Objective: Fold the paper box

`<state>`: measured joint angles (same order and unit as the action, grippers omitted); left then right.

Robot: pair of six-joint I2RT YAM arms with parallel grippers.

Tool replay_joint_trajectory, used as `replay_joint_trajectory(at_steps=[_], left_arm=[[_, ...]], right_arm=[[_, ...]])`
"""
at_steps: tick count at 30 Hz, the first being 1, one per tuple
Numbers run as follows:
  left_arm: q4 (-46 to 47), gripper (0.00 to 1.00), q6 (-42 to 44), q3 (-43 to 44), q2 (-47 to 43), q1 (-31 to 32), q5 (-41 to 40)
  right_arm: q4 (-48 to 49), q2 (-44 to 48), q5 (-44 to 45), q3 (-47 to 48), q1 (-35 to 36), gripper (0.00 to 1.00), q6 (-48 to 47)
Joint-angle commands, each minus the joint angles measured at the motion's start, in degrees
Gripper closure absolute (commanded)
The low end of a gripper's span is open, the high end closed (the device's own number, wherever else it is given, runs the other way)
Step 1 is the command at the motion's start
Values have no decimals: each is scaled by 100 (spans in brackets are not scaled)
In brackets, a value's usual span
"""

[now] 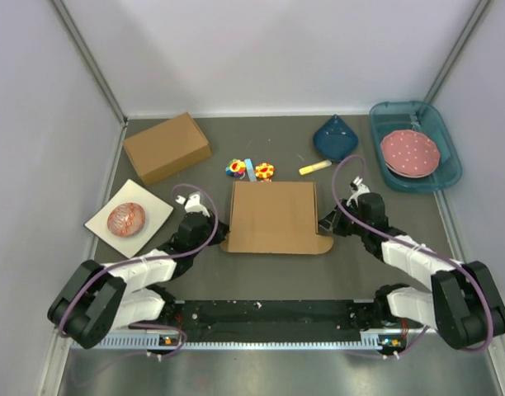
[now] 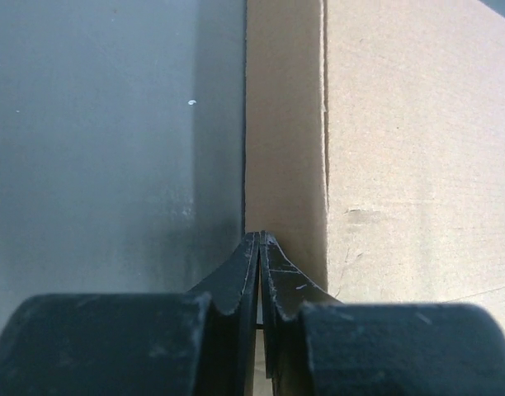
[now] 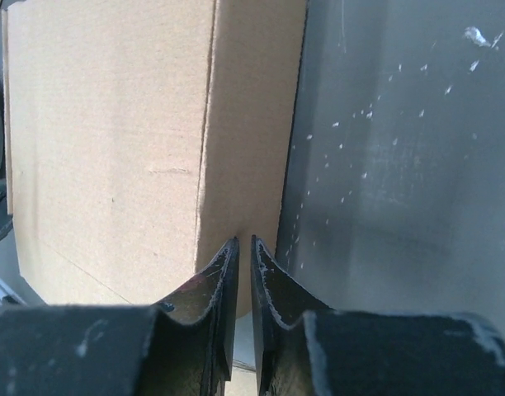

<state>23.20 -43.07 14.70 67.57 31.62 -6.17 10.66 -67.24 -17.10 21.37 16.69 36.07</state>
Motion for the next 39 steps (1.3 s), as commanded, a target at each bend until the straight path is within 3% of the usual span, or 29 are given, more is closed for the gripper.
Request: replay_joint_trajectory(at_steps=[1, 17, 24, 39], left_arm=[[378, 92, 27, -107, -481, -15, 591], [-579, 92, 132, 252, -2370, -15, 1180], [-870, 91, 176, 622, -2556, -15, 1426], [-1247, 91, 308, 1193, -2196, -15, 1311]], right_arm=[[-115, 615, -531, -45, -25, 89, -4], [-1513, 1995, -979, 702, -25, 91, 268], [-2216, 1996, -944, 1361, -25, 90, 287], [-2612, 1513, -557, 1528, -25, 86, 365]])
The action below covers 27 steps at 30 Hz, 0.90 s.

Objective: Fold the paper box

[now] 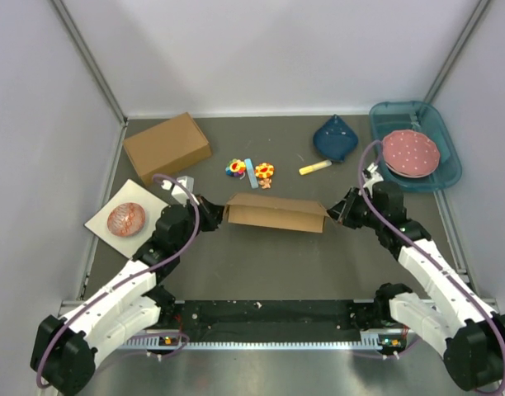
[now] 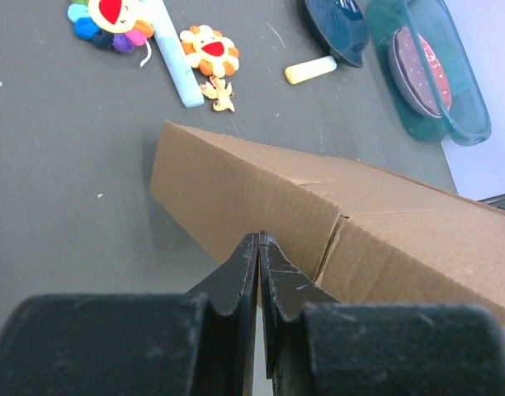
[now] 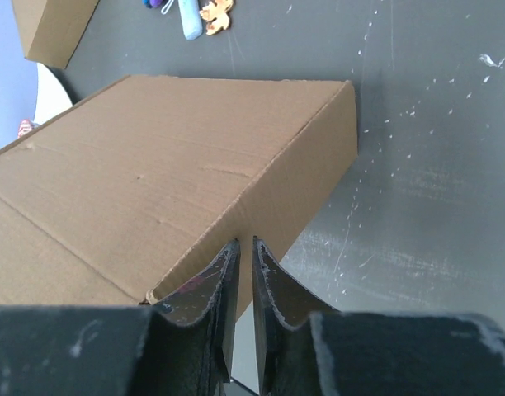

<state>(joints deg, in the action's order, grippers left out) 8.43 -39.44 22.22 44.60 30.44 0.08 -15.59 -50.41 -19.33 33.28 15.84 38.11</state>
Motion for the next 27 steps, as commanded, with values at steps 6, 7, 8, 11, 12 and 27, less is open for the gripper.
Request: replay_joint_trajectory(at_steps=[6, 7, 8, 11, 12, 27], left_arm=[[-69, 91, -37, 775, 321, 103, 862], [-95, 91, -63, 836, 347, 103, 967], [-156, 91, -99, 863, 356, 103, 1011], [-236, 91, -134, 951, 348, 103, 1274], [-323, 91, -143, 960, 330, 103, 1319], [-816, 89, -125, 890, -39, 103, 1206]], right_arm=[[-242, -443, -290, 723, 60, 84, 153], [-321, -460, -351, 794, 60, 84, 171], [-365, -469, -378, 907, 60, 84, 179], [-627, -469, -431, 1127, 60, 83, 188], [-690, -469, -457, 1189, 60, 82, 171], [-1341, -926, -598, 1630, 60, 75, -84]])
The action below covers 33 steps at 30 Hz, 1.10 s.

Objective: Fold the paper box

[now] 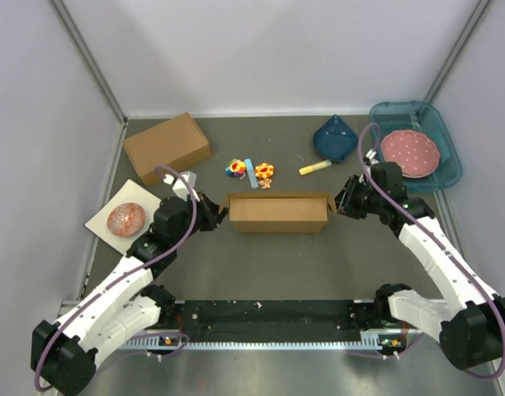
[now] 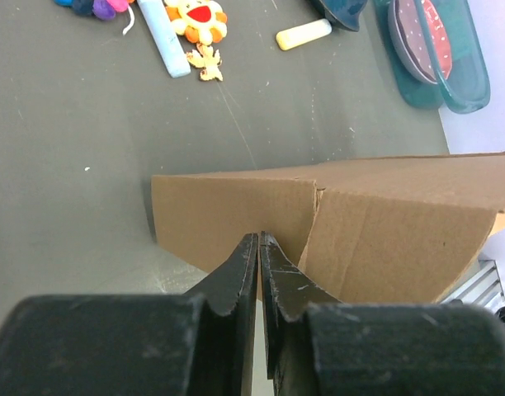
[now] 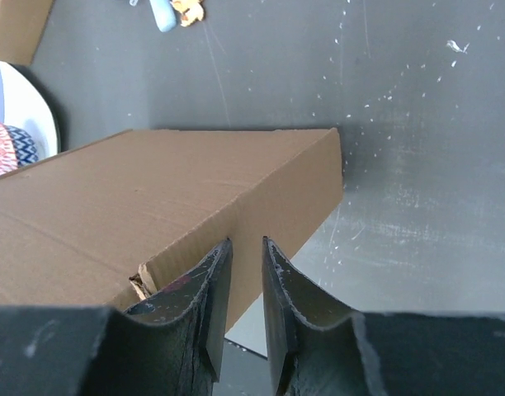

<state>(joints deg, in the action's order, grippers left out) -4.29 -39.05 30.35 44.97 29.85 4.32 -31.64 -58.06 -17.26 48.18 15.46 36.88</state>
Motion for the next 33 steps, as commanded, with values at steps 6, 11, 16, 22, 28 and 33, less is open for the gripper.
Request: replay_joint_trajectory(at_steps=[6, 11, 16, 22, 28, 33], left_arm=[[273, 87, -33, 199, 108, 162, 659], [61, 81, 152, 279, 179, 162, 352], [-238, 73, 266, 279, 91, 162, -97], [-607, 62, 292, 331, -67, 162, -947], [-1319, 46, 249, 437, -339, 153, -1925], [-1434, 43, 266, 384, -638, 153, -2382]], right_arm=[[307, -504, -604, 51, 97, 73, -137], [299, -618, -323, 95, 88, 67, -295], [176, -645, -24, 156, 27, 57, -462], [-218, -478, 660, 349, 0, 52, -656], [-703, 303, 2143, 718, 0, 46, -647], [-1011, 848, 2701, 1114, 0, 43, -876]])
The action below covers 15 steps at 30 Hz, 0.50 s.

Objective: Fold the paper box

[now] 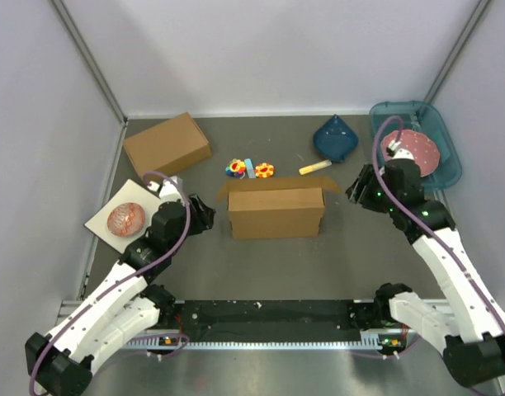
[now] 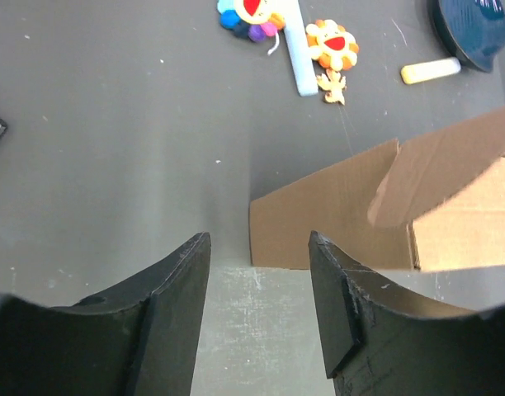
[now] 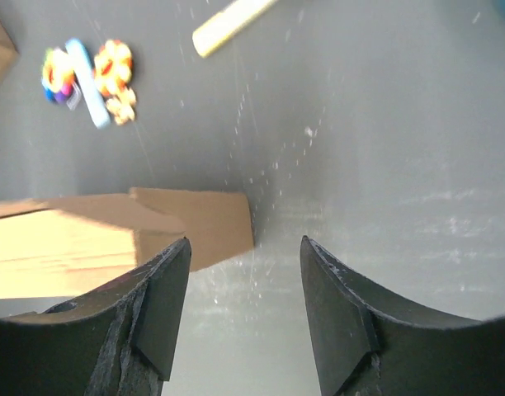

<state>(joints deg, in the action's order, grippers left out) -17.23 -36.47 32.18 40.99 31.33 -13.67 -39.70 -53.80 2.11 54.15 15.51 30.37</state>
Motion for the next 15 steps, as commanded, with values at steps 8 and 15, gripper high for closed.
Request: replay_joint_trajectory(at_steps=[8, 15], left_arm=[[-210, 42, 52, 280, -337, -4, -900], [-254, 42, 175, 201, -846, -4, -1085]], right_arm=[[1103, 1222, -842, 26, -4, 45, -909], [2511, 1013, -1845, -607, -4, 50, -1490]])
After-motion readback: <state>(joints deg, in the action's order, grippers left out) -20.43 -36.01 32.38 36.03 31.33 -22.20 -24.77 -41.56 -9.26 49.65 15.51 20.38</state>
